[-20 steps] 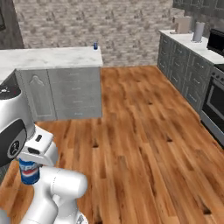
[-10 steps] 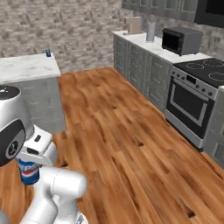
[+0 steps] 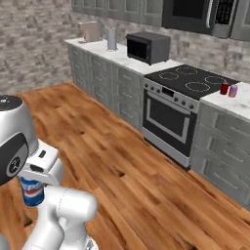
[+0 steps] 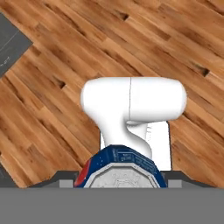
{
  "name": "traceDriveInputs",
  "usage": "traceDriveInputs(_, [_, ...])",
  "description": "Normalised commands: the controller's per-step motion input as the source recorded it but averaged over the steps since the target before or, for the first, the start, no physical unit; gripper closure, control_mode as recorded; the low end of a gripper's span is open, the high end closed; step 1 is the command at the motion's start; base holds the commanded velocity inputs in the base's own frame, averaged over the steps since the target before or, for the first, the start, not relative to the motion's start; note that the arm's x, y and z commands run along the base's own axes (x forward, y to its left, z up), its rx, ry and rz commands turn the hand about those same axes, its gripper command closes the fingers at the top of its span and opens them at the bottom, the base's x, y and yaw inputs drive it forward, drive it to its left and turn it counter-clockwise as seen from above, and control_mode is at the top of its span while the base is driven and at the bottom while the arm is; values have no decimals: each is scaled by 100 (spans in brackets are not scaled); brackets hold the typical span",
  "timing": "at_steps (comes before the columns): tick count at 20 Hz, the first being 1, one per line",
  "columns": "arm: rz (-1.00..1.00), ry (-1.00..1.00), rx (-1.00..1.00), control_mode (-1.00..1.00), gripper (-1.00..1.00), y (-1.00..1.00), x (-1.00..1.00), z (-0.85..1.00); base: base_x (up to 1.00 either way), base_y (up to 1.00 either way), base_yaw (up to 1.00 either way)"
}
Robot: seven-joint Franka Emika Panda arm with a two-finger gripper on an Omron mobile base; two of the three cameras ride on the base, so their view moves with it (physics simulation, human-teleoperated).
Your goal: Four empty soda cans are scattered around the kitchen. Gather all the cans and cluster them next to the stove for recycling.
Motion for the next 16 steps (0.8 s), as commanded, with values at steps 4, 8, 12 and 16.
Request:
traceDriveInputs(4, [0, 0, 0, 100, 100, 0, 0, 0, 100, 2, -42])
traceDriveInputs(8, [0, 0, 0, 100, 100, 0, 0, 0, 100, 6, -43])
traceDriveInputs(12, [0, 0, 0, 100, 100, 0, 0, 0, 100, 12, -39])
traceDriveInputs(16, [0, 0, 0, 100, 100, 0, 0, 0, 100, 23, -41])
